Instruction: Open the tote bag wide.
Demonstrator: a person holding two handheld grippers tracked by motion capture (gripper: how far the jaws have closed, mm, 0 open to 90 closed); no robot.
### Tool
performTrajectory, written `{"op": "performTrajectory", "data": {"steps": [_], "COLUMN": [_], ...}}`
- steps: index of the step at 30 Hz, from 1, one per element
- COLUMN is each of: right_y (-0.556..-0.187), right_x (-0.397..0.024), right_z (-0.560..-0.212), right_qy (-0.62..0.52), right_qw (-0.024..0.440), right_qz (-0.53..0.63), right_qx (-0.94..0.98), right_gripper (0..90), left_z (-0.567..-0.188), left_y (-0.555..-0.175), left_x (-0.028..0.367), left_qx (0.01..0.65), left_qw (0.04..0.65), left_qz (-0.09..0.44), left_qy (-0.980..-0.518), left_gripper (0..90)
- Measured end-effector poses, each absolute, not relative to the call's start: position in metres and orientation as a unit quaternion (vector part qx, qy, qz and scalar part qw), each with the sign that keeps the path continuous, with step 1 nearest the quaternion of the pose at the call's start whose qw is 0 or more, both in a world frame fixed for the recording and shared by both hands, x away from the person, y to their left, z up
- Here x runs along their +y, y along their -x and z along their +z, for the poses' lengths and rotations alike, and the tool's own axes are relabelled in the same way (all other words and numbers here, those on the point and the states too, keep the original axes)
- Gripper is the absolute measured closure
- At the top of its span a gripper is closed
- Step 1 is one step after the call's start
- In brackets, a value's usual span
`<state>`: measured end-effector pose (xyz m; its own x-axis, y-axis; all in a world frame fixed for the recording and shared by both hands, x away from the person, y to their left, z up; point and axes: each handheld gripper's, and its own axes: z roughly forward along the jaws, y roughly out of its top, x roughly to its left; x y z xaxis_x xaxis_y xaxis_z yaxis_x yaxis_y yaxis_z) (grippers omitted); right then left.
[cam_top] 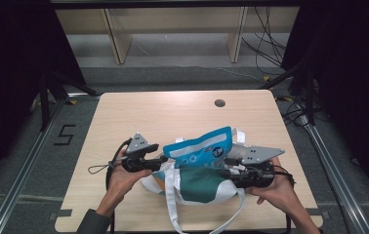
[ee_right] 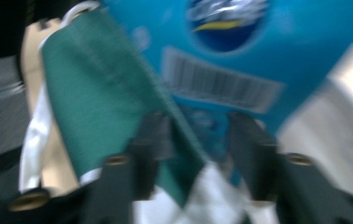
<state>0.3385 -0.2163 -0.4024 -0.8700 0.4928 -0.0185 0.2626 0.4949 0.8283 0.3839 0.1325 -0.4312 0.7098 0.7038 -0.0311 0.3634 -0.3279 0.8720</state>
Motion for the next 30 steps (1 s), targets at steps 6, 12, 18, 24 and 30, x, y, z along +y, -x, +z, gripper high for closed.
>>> {"op": "performTrajectory", "data": {"steps": [6, 12, 18, 24, 30], "right_y": [-0.328, -0.32, -0.327, -0.327, -0.327], "right_x": [-0.207, -0.197, -0.177, -0.176, -0.177], "right_z": [-0.411, -0.432, -0.481, -0.483, -0.483], "right_qy": [-0.172, -0.165, -0.158, -0.164, -0.169], "right_qw": [0.123, 0.09, 0.083, 0.091, 0.09], "right_qz": [0.384, 0.344, 0.284, 0.287, 0.292], "right_qx": [0.899, 0.92, 0.942, 0.939, 0.937], "right_gripper": [84.9, 86.2, 86.6, 86.4, 85.4], "left_z": [-0.448, -0.483, -0.497, -0.473, -0.432], "left_y": [-0.395, -0.408, -0.41, -0.394, -0.345], "left_x": [0.119, 0.131, 0.131, 0.139, 0.139], "left_qx": [0.296, 0.332, 0.345, 0.345, 0.339], "left_qw": [0.406, 0.366, 0.356, 0.364, 0.437], "left_qz": [0.192, 0.17, 0.154, 0.156, 0.159], "left_qy": [-0.843, -0.852, -0.855, -0.851, -0.818], "left_gripper": [75.8, 78.1, 76.3, 56.4, 49.6]}}
